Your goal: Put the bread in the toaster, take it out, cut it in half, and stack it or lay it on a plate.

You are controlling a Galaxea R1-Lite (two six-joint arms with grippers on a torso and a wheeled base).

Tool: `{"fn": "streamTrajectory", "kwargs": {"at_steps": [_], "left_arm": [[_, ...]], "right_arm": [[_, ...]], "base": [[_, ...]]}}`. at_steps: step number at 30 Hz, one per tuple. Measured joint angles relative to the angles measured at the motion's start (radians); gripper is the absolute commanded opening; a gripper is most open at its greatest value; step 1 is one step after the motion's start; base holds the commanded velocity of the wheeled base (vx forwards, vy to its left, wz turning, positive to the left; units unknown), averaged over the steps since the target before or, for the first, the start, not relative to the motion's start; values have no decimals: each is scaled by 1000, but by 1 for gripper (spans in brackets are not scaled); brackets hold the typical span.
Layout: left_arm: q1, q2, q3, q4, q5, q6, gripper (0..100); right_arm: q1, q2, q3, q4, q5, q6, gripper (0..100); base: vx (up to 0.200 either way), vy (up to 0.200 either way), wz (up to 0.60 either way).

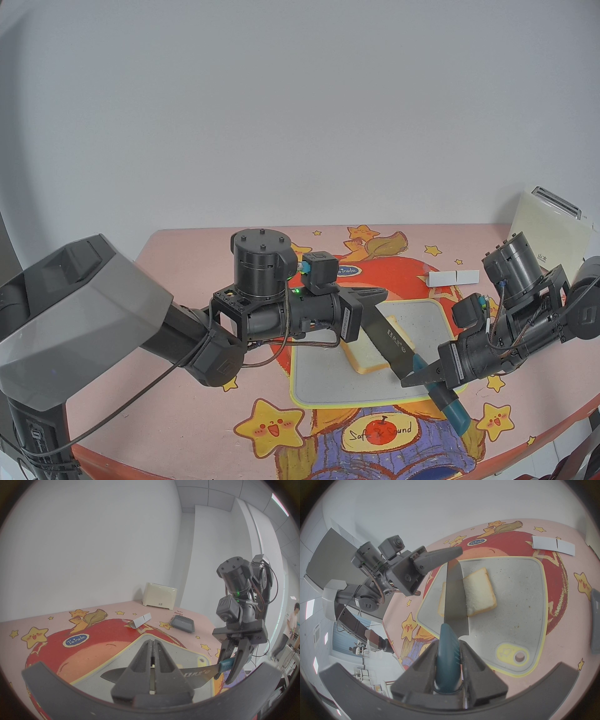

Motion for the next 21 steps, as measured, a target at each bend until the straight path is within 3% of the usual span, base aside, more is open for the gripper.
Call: {"fn": "streamTrajectory", "kwargs": {"at_steps": [21], "left_arm": [[3,48,3,-12,0,2,0]], "right_arm": [[13,-31,-4,-7,-3,1,0]], "base": [[0,0,0]]}}
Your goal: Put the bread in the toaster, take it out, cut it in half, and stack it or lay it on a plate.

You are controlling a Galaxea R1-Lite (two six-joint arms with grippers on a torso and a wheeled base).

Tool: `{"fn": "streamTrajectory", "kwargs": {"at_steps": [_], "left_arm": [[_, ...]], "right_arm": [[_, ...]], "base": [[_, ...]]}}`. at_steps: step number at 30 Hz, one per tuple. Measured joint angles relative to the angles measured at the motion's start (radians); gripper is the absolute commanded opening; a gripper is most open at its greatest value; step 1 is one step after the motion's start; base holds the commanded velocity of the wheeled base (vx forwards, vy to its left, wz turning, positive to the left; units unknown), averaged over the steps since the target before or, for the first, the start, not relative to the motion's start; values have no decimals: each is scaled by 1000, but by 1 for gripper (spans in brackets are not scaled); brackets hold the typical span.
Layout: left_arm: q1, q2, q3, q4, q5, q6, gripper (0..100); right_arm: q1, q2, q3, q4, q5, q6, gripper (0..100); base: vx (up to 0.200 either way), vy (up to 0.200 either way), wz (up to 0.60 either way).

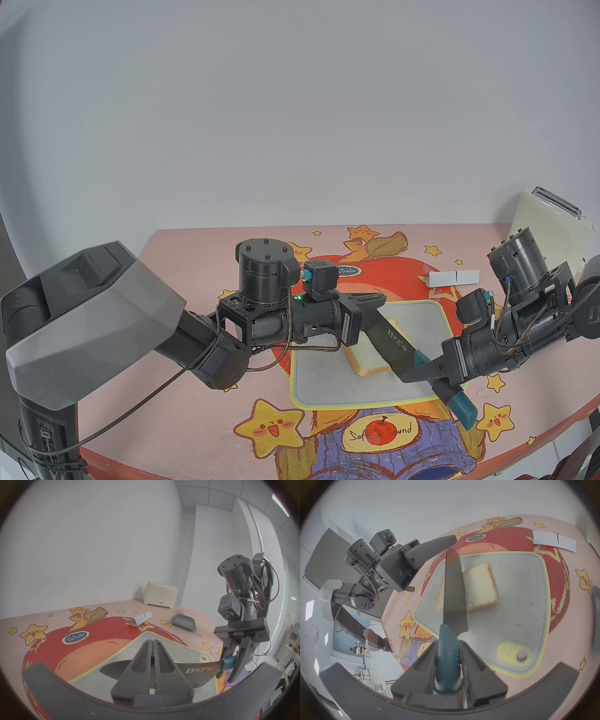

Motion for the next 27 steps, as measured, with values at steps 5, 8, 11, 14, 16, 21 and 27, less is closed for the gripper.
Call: {"fn": "streamTrajectory", "kwargs": {"at_steps": [5,8,11,14,16,21,27], "left_arm": [[1,1,1,2,0,0,0],[1,0,1,3,0,0,0],[1,-1,0,5,1,0,0],[1,-3,-3,7,0,0,0],[1,-7,-4,9,0,0,0],[-1,-18,-4,14,0,0,0],[-4,-35,-4,14,0,0,0]], "right_arm": [[5,-7,0,0,0,0,0],[6,-7,3,0,1,-1,0],[6,-7,5,4,2,-1,0],[6,-6,6,7,2,-1,0],[6,-4,7,8,2,-1,0],[6,7,7,9,4,0,0],[5,20,7,7,1,1,0]], "base": [[0,0,0],[0,0,0],[0,0,0],[0,0,0],[0,0,0],[0,0,0],[0,0,0]]}}
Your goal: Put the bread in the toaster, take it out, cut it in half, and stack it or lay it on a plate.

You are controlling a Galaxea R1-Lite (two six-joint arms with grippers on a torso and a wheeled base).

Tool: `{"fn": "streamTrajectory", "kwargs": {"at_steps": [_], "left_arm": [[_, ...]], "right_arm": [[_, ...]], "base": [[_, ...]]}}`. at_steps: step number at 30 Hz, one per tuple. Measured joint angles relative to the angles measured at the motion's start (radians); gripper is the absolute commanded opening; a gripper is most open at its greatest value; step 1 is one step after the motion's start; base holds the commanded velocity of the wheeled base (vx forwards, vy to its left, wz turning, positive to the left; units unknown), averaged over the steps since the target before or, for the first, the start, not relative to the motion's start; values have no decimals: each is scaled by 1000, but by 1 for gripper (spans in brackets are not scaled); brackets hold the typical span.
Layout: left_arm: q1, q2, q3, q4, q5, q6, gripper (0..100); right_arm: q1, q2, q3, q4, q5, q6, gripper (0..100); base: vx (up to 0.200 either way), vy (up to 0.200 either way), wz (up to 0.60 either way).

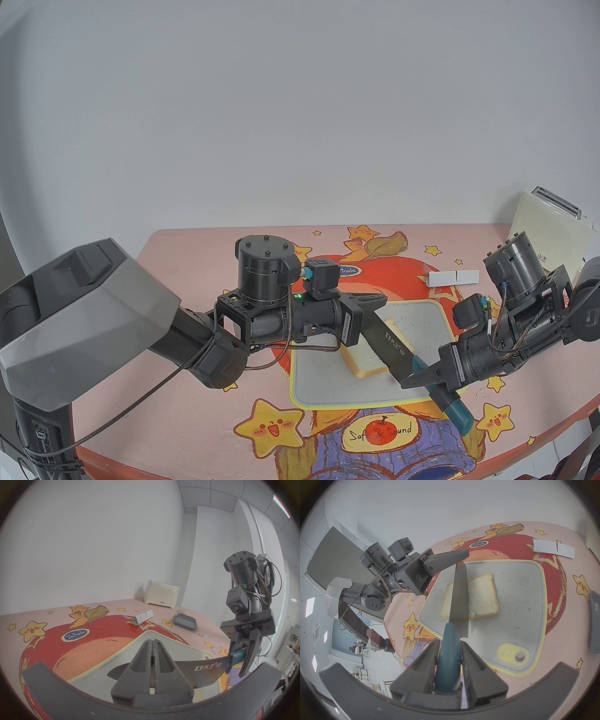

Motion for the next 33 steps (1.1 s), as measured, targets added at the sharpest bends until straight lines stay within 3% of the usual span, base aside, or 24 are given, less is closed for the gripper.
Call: {"fn": "streamTrajectory", "kwargs": {"at_steps": [33], "left_arm": [[36,49,-7,-23,3,1,0]], "right_arm": [[0,1,-3,-8,-4,3,0]], "base": [[0,0,0]]}}
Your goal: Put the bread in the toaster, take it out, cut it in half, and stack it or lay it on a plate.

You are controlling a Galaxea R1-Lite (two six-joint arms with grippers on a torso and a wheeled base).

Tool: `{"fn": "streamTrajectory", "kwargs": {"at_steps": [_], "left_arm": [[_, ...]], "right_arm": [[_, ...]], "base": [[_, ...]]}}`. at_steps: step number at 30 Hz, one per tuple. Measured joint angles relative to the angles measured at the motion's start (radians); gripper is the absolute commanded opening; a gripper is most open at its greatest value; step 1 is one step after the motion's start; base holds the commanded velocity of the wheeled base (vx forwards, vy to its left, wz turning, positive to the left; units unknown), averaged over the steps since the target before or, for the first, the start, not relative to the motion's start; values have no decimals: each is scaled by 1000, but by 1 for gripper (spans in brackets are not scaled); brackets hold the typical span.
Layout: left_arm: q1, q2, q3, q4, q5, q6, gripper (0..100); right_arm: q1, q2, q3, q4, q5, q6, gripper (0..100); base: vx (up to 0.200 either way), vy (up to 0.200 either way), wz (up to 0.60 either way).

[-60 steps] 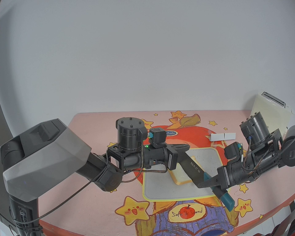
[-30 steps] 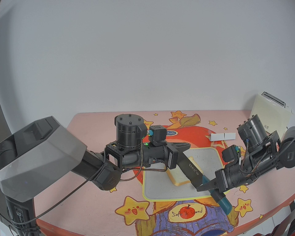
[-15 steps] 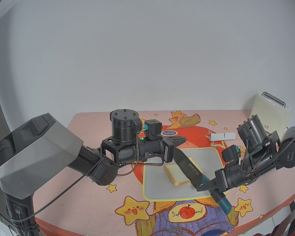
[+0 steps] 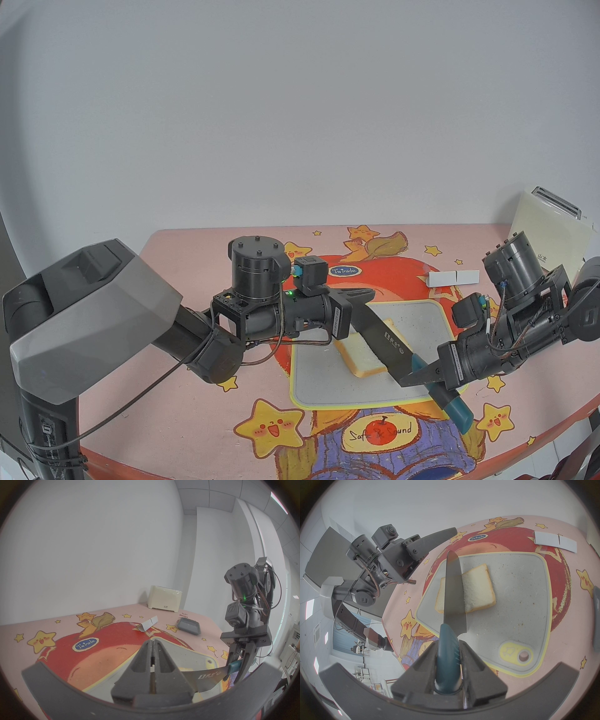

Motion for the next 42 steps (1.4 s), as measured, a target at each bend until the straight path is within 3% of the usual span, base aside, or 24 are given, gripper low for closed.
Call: {"fn": "streamTrajectory", "kwargs": {"at_steps": [42], "left_arm": [[-4,-95,18,11,-1,1,0]], "right_arm": [[1,3,7,1,-1,-7,0]], "base": [[0,0,0]]}}
